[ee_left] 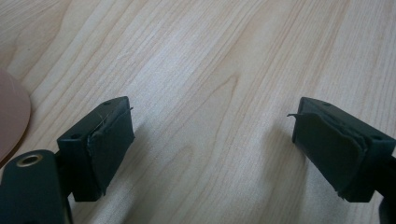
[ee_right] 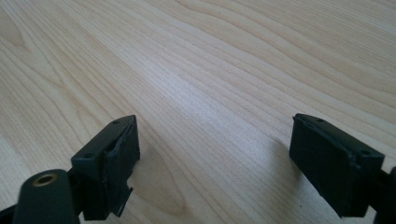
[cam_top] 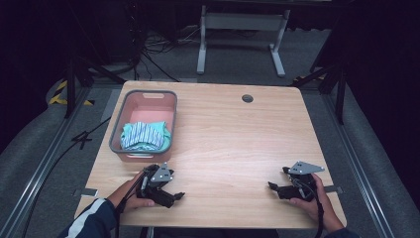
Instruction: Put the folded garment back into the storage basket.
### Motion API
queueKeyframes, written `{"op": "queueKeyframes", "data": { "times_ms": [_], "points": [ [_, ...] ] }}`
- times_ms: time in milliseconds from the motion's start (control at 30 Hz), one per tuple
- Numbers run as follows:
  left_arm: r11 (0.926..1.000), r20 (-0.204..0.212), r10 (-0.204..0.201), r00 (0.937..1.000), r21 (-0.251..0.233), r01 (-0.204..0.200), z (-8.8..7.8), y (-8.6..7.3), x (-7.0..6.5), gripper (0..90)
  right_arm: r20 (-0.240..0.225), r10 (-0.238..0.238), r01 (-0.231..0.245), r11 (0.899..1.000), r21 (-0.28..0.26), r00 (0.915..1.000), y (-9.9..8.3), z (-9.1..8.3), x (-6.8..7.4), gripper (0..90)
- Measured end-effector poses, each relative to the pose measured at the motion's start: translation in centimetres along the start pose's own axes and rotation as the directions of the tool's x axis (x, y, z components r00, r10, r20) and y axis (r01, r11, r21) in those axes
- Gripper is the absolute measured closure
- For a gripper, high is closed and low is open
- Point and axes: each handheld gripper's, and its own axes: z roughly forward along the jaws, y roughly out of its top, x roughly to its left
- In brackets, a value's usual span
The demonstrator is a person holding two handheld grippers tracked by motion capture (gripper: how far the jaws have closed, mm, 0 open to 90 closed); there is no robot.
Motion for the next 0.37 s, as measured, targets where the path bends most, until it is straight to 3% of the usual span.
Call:
{"op": "queueKeyframes", "data": {
  "times_ms": [367],
  "points": [
    [1.0000, 0.002, 0.003, 1.0000, 0.003, -0.003, 0.05, 0.06, 0.04, 11.9, 0.000, 0.000, 0.000, 1.000, 0.000, 1.0000, 0.00, 0.00, 0.00, 16.6]
  ]
}}
